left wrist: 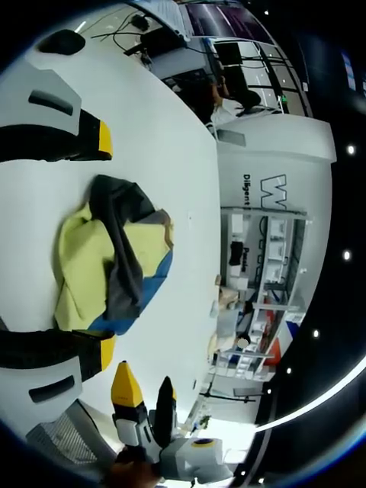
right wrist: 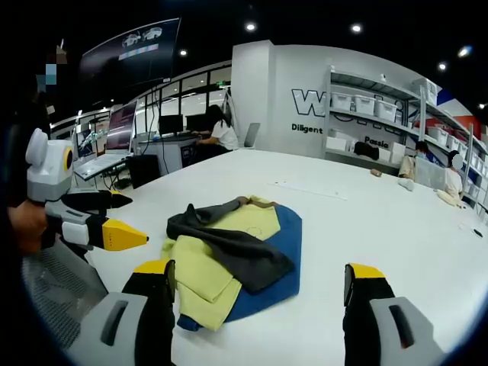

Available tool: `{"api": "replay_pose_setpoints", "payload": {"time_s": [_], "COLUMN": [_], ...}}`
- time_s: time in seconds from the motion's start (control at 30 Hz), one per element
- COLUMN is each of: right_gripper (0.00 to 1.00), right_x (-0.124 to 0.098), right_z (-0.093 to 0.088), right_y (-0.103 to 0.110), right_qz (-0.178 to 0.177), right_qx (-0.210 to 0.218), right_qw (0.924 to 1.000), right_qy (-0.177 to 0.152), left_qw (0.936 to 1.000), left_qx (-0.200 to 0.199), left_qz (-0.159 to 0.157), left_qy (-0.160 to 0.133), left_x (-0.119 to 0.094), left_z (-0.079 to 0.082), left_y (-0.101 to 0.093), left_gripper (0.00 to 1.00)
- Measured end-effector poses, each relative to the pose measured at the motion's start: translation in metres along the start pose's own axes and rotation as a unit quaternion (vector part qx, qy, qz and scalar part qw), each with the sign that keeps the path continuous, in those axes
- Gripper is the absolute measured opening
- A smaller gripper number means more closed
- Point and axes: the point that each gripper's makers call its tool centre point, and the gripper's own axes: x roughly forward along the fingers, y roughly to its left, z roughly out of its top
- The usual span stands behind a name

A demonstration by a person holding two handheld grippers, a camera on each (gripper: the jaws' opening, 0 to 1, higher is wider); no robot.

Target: Fold the garment on the visible template until the final outline fits inside the template.

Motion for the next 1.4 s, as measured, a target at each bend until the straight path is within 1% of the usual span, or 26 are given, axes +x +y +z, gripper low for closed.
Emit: {"api": "replay_pose_setpoints", "payload": {"time_s": [0.87, 1.2, 1.3, 1.4], "right_gripper": [0.93, 0.92, 0.92, 0.91], "right_x": [0.0, 0.001, 0.0019, 0.0028], "right_z": [-0.0009, -0.0009, -0.0026, 0.0015], "right_y": [0.0, 0.0023, 0.0037, 0.0023], "right_qz": [0.001, 0.007, 0.01, 0.012], "right_qx": [-0.001, 0.0, -0.001, 0.002], "right_qw": [1.0, 1.0, 0.9999, 0.9999], "right_qy": [0.003, 0.004, 0.011, 0.009], "left_qw": [1.0, 1.0, 0.9999, 0.9999], "left_qx": [0.001, 0.001, -0.002, -0.002], "left_qz": [-0.003, -0.007, -0.008, -0.009], "left_qy": [0.004, 0.007, 0.008, 0.008], "left_x": [0.0012, 0.002, 0.002, 0.0018], "left_z": [-0.0017, -0.0022, -0.002, 0.0], "left_y": [-0.0018, -0.0035, -0.0042, -0.0051], "left_gripper": [0.85, 0.85, 0.85, 0.84]}}
